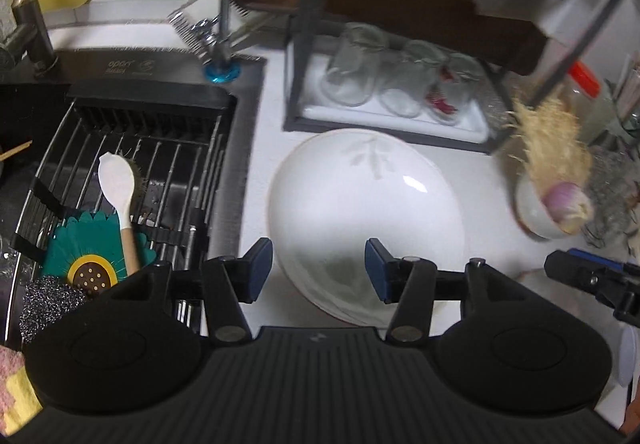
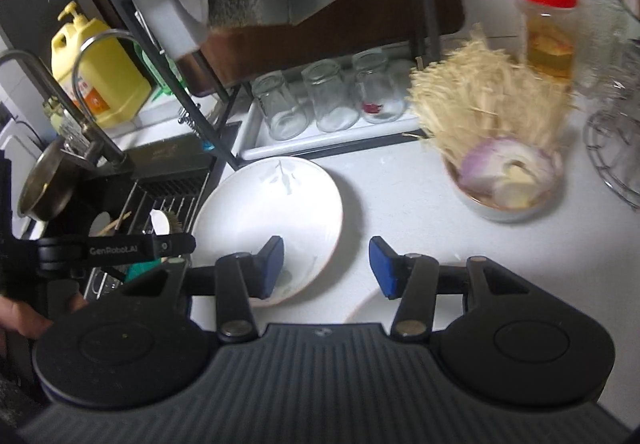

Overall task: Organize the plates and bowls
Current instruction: 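Close both grippers on the rim of the white deep plate, then lift the deep plate and carry it toward the plate stack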

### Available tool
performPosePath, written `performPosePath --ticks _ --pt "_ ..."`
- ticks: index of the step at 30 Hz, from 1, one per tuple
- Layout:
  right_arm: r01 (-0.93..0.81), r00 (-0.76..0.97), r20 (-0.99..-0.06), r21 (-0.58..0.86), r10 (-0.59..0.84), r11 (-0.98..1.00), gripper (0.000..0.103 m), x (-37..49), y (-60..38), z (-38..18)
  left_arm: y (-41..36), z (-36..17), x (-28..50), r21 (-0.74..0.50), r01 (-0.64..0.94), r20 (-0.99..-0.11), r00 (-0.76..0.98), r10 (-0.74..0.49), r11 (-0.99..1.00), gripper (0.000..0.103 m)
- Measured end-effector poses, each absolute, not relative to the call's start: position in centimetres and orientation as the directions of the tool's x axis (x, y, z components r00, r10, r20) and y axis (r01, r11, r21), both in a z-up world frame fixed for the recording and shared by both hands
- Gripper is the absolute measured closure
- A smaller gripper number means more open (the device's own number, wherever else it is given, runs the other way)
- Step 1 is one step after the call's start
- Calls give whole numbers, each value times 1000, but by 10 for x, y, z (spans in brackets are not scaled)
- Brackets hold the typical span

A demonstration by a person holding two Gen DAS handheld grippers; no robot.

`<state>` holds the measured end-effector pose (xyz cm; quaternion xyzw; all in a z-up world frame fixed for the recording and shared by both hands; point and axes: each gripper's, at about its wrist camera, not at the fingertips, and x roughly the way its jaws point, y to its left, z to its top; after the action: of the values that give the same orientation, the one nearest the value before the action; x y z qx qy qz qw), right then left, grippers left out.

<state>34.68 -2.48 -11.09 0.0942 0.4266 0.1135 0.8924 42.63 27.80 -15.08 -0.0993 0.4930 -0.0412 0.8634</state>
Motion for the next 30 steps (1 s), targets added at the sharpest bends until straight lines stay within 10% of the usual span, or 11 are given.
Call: performPosePath --ticks 30 --pt "-74 519 -825 219 225 973 85 437 11 -194 295 -220 481 -259 30 -854 460 -244 965 76"
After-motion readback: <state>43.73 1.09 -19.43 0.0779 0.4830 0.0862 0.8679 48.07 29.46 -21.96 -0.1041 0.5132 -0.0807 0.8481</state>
